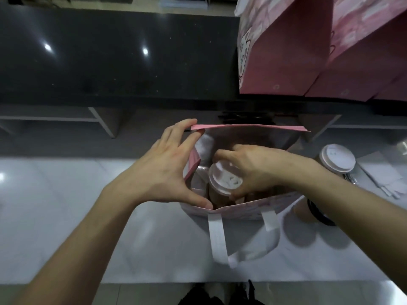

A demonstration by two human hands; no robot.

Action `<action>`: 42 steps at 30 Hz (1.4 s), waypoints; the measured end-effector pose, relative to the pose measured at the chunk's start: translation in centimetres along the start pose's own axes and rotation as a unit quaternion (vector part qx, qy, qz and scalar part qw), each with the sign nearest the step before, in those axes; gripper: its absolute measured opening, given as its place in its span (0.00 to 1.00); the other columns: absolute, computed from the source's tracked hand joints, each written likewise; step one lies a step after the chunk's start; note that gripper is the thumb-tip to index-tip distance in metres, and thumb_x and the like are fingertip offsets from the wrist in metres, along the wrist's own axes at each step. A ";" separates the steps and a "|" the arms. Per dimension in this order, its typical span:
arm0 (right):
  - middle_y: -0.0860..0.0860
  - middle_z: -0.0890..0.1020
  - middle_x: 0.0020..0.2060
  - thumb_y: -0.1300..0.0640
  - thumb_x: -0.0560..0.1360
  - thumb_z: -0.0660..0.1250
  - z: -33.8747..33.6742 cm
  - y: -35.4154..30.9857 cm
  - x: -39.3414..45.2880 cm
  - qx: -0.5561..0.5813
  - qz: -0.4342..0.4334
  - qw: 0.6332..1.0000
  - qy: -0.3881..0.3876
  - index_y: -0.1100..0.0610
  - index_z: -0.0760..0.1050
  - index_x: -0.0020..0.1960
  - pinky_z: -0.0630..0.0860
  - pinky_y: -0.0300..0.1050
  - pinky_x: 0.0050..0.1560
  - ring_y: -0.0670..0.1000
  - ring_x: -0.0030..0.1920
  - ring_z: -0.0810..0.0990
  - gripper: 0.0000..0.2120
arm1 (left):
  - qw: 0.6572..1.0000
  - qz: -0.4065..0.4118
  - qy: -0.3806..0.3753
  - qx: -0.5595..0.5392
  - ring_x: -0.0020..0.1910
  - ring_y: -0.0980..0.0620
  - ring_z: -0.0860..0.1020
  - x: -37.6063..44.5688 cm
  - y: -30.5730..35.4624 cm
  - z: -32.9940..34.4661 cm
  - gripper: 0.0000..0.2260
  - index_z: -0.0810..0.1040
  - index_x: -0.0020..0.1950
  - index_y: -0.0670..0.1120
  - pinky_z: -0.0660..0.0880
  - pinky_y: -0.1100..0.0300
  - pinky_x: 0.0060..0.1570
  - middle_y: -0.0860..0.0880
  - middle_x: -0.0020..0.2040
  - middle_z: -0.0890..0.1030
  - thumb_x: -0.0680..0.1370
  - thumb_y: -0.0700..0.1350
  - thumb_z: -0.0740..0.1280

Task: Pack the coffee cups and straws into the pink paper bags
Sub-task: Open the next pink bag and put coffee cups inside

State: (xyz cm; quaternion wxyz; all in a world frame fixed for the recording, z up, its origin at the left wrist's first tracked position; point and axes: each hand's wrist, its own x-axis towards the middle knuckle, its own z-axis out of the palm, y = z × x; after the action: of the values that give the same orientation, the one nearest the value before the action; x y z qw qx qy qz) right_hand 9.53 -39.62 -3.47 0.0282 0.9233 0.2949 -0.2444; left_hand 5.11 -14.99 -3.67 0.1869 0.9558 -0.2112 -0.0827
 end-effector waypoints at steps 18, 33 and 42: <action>0.51 0.82 0.61 0.41 0.68 0.81 1.2 -1.3 5.7 -0.065 -0.079 0.995 0.023 0.47 0.61 0.81 0.76 0.49 0.48 0.56 0.52 0.82 0.48 | 1.000 0.016 -0.003 -0.011 0.85 0.53 0.50 -0.4 0.5 -0.3 0.70 0.53 0.85 0.54 0.66 0.48 0.78 0.64 0.86 0.38 0.52 0.85 0.74; 0.48 0.84 0.60 0.51 0.83 0.67 -3.0 0.3 -2.7 0.091 0.003 0.989 0.113 0.47 0.79 0.68 0.81 0.49 0.56 0.51 0.55 0.82 0.15 | 0.990 0.062 0.130 -0.012 0.86 0.50 0.57 0.7 2.3 -1.9 0.30 0.78 0.70 0.58 0.64 0.49 0.77 0.54 0.88 0.55 0.71 0.68 0.75; 0.49 0.87 0.49 0.69 0.75 0.63 4.0 9.9 -13.6 0.264 0.168 0.864 0.394 0.55 0.85 0.54 0.81 0.49 0.55 0.50 0.50 0.85 0.16 | 0.979 0.163 0.103 0.068 0.60 0.52 0.81 6.3 12.2 -1.1 0.15 0.83 0.65 0.55 0.81 0.44 0.59 0.57 0.62 0.83 0.80 0.59 0.72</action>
State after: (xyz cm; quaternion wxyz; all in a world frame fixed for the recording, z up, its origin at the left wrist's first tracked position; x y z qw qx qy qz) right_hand 3.70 -55.81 -1.54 -0.2944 0.9513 0.0462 0.0792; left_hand 6.43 -27.66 1.63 0.1533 0.9225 -0.3488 0.0623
